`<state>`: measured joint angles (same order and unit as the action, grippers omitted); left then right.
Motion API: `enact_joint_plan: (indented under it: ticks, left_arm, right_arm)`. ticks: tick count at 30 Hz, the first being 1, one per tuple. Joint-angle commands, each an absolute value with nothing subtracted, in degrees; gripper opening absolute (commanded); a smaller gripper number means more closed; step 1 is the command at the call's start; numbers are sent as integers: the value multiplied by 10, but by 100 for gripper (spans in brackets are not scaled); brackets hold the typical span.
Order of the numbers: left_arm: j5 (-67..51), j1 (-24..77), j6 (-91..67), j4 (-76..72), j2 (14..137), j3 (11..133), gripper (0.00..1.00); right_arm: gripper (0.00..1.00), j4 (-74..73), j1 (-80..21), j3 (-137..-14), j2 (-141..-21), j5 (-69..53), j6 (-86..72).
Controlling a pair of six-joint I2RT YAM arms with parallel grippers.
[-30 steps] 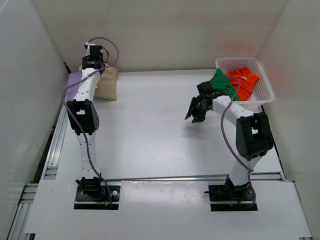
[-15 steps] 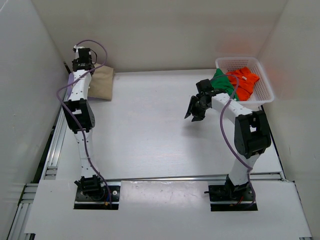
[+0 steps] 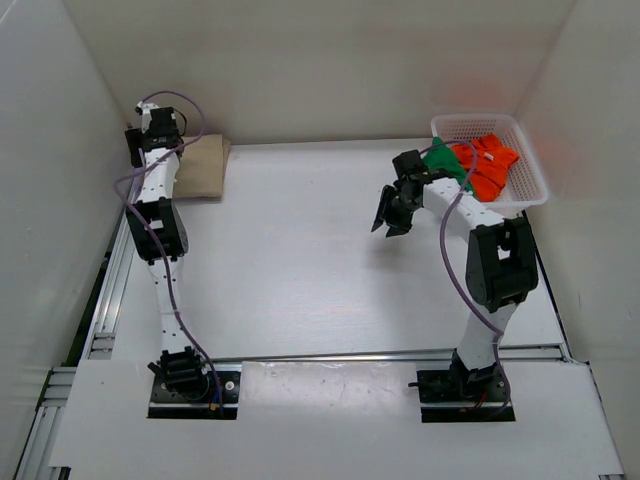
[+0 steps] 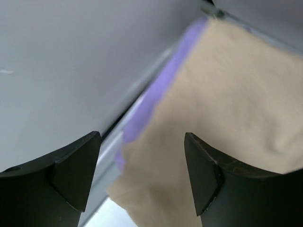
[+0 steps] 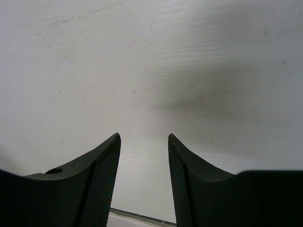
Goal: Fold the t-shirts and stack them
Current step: Put the neatly folded tshirt into the corner of the board with the left arm, then grab crumpled tshirt from bin with the right arm
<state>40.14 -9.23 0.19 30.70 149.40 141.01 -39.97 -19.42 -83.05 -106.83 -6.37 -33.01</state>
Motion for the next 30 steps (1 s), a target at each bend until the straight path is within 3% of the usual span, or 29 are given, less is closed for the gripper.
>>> enact_joint_plan:
  ticks: [1,7,11,14,23,28,30]
  left_arm:
    - [444,-109,0,270,1420,1419,82]
    - [462,-130,0,265,1401,1392,84]
    - [418,-99,0,265,1296,1266,90]
    - [378,-63,0,265,1238,1159,100]
    - [206,-8,0,291,1048,990,100]
    - [107,-8,0,367,997,969,100]
    - [112,3,0,373,986,948,100]
  right_arm:
    - [49,-419,-171,-864,-1025,-48,-314]
    - [51,-419,-106,-917,-979,-41,-308]
    - [52,-425,-48,-962,-979,-16,-312]
    - [53,-418,13,-1001,-1015,-4,-335]
    - [61,-418,66,-1253,-1263,-50,-384]
    - [62,-375,71,-1242,-1297,-56,-411]
    - [53,-369,71,-1229,-1304,-56,-424]
